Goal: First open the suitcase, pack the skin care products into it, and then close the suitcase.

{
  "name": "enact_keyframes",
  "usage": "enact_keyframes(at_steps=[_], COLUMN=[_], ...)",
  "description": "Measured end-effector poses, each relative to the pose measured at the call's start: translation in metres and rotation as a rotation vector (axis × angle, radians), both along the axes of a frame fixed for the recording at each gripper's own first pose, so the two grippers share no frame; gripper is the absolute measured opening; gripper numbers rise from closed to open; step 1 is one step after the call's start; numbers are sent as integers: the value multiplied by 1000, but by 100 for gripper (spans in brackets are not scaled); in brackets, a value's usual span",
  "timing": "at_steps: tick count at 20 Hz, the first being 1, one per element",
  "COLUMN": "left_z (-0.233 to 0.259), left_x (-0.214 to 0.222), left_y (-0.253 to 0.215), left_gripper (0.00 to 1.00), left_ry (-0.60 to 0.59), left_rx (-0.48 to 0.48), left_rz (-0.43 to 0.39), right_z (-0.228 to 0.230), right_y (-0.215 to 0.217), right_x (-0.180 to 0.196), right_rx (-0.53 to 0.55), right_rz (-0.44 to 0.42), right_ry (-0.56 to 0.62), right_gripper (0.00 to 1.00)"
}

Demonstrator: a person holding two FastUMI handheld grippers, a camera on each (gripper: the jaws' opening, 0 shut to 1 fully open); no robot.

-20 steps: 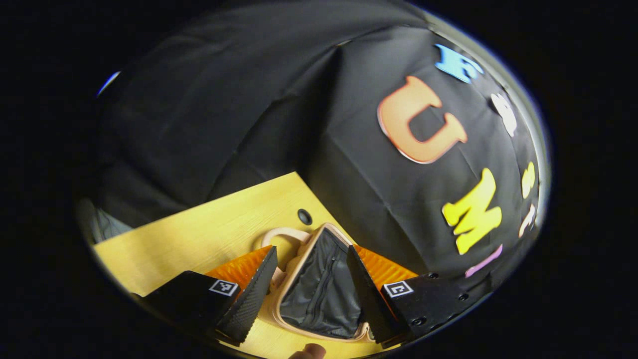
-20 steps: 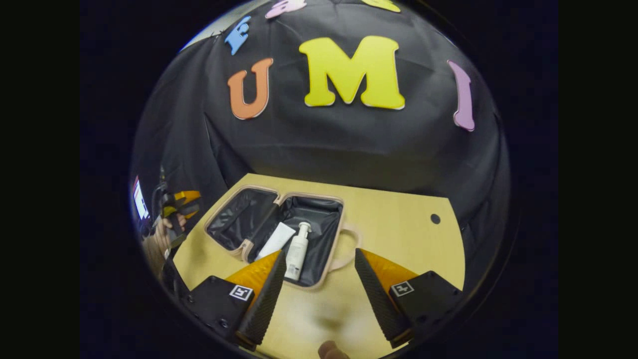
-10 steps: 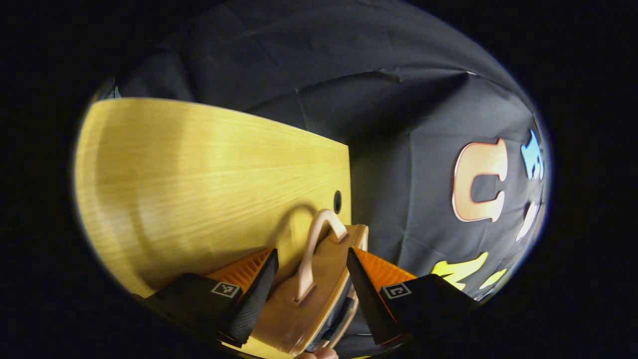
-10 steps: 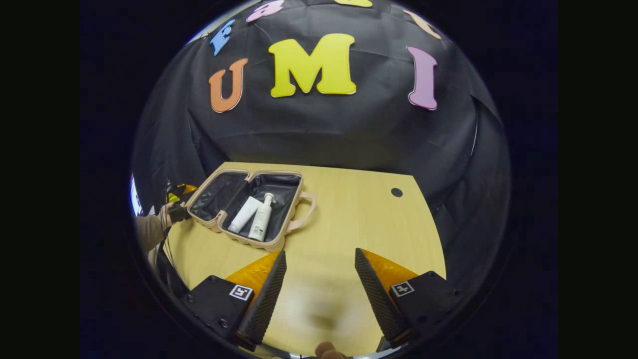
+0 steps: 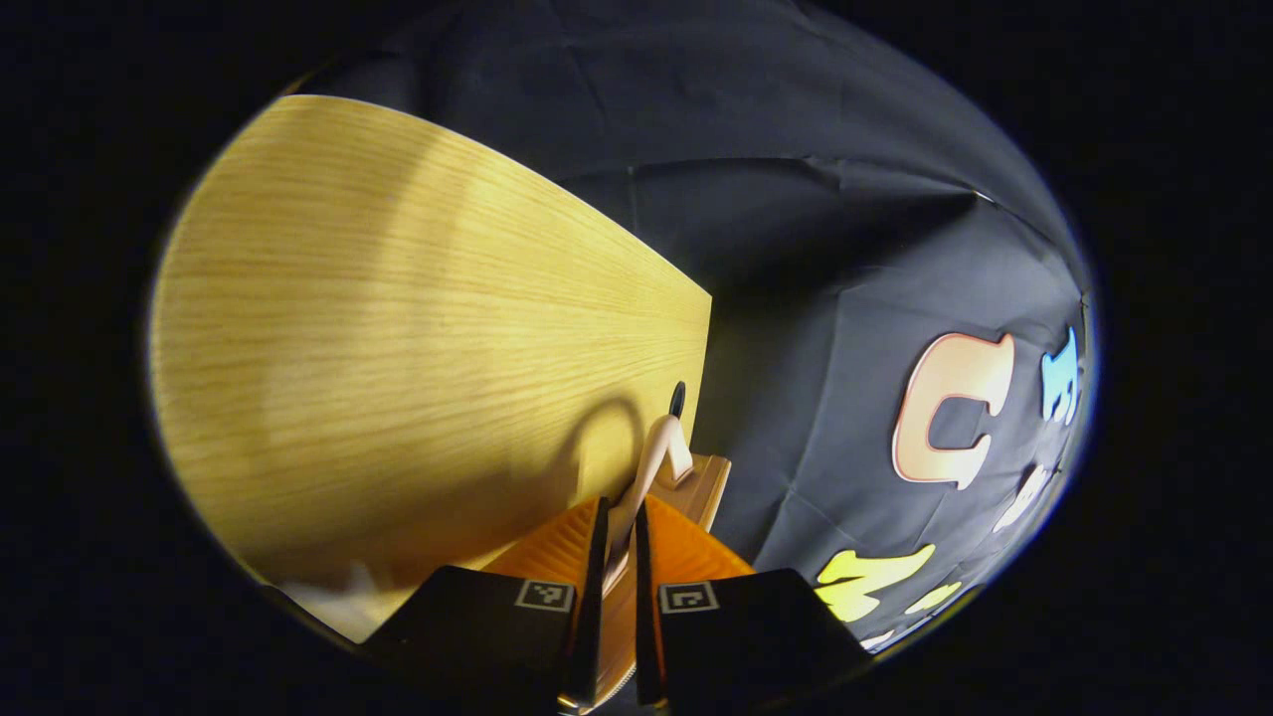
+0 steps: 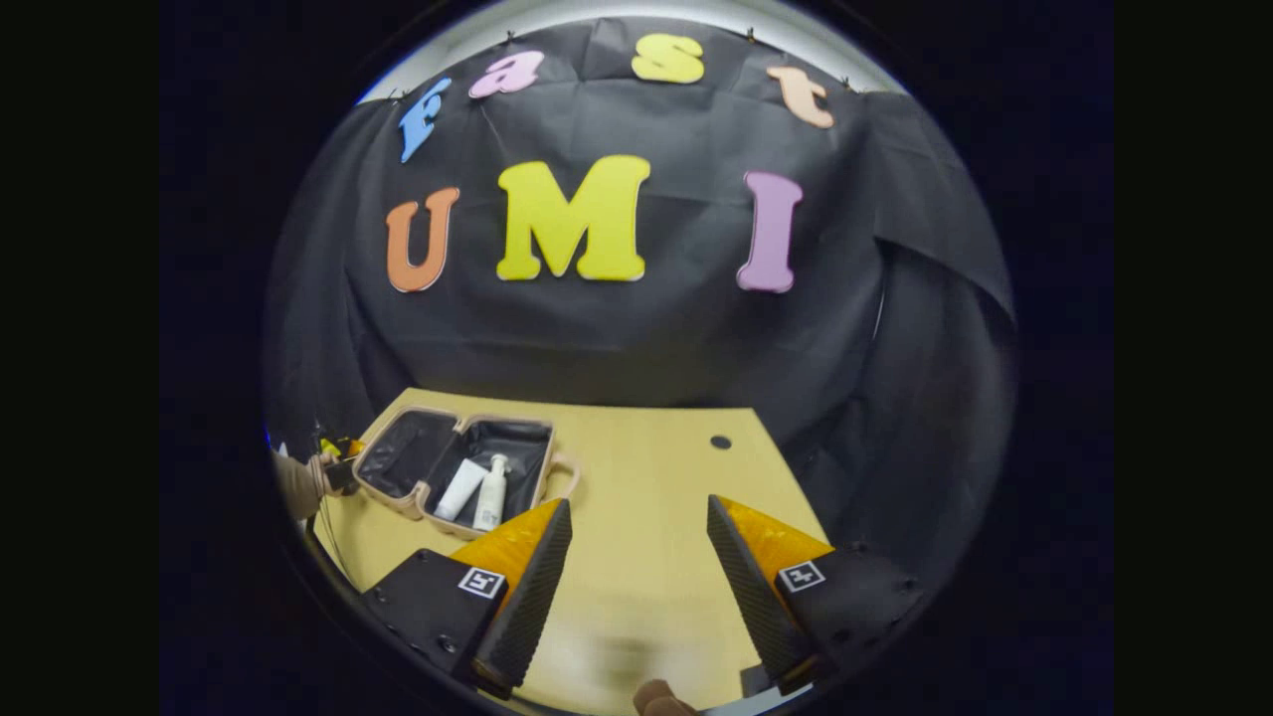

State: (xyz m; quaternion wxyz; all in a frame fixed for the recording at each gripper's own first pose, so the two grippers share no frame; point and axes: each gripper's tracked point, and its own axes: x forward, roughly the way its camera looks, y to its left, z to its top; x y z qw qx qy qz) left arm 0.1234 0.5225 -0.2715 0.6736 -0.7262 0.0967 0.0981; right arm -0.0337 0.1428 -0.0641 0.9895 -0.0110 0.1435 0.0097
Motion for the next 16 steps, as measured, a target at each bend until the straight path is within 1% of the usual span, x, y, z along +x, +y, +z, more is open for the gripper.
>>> enact_keyframes(at_steps=[1,3,4,5,7,9,13,14,16], left_z=[2,11,24,38,57,75,140,154,178], left_x=[-3,-4,-2,-3,-4,-7,-2,-3,-3], left_y=[-2,4,5,4,0,-5,-29,-36,-57], left_gripper=[12,9,8,7,5,4,4,4,4], left_ry=[18,30,11,-4,3,43,20,23,32], left_rx=[25,50,63,83,159,260,497,577,768], left_rz=[-5,17,23,22,6,-17,-51,-60,-97], right_z=[4,5,5,5,10,17,32,34,41], right_y=[0,-3,-6,-11,-23,-36,-49,-52,-59], right_x=[-3,-7,-7,-7,-5,-2,3,6,11], right_rx=[-5,-4,-2,3,34,54,73,78,81], right_rz=[3,16,18,16,-3,-29,-11,-7,4], right_ry=[-19,-28,-30,-33,-51,-77,-124,-132,-157], right_gripper=[78,80,78,80,80,80,80,80,80])
